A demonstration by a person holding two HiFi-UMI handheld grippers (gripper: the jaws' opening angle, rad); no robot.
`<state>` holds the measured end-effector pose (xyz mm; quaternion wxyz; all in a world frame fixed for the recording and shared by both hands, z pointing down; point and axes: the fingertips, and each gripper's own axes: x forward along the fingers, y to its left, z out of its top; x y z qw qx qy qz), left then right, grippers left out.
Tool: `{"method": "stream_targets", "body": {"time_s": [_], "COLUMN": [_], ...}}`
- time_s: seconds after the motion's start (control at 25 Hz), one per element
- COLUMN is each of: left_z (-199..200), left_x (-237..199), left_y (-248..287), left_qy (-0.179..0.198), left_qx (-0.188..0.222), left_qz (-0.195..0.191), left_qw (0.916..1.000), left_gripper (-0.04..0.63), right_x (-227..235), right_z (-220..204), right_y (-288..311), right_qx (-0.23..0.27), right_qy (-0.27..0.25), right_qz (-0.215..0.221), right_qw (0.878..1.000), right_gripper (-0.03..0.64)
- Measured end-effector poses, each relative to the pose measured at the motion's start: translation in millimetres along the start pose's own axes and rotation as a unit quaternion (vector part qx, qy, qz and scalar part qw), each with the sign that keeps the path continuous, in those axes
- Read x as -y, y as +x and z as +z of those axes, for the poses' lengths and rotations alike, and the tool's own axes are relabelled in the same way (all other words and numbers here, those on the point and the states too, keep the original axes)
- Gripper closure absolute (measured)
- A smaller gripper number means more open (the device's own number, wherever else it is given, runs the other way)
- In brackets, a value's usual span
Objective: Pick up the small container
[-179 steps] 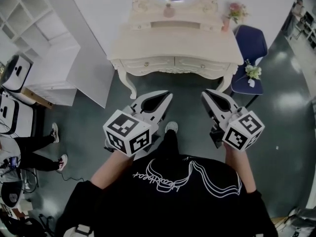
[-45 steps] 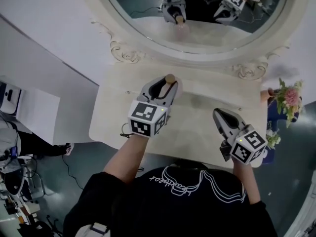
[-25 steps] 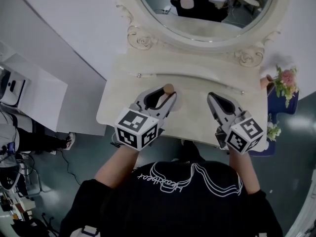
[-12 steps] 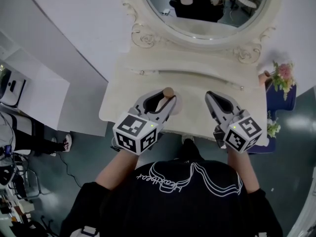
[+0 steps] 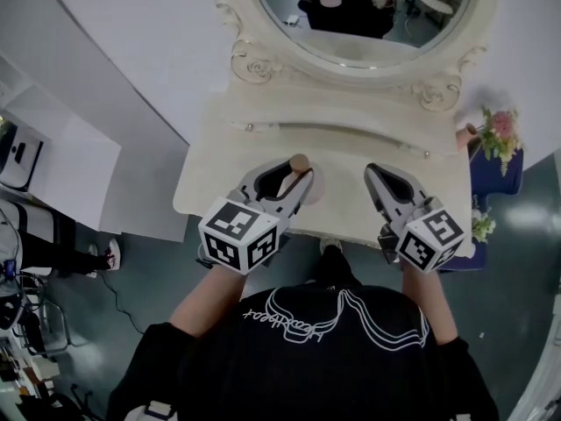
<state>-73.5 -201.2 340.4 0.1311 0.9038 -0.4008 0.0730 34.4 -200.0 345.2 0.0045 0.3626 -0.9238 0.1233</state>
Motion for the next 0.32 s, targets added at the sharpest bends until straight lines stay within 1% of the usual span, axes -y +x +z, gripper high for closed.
{"method": "stream_targets", "body": {"time_s": [0.32], "left_z": [1.3], "left_x": [2.8], "left_y": [5.6], "left_qy": [0.001], "left_qx": [0.002], "left_qz": [-0.003], "left_qw": [1.0], "left_gripper": [0.468], "right_x": [4.5], "right_z": [-2.8], "right_y": [-0.9], "right_qx": [-0.003], "right_qy": [0.003], "right_qz": [-0.001], "right_qw": [1.0], "right_gripper": [0.614]}}
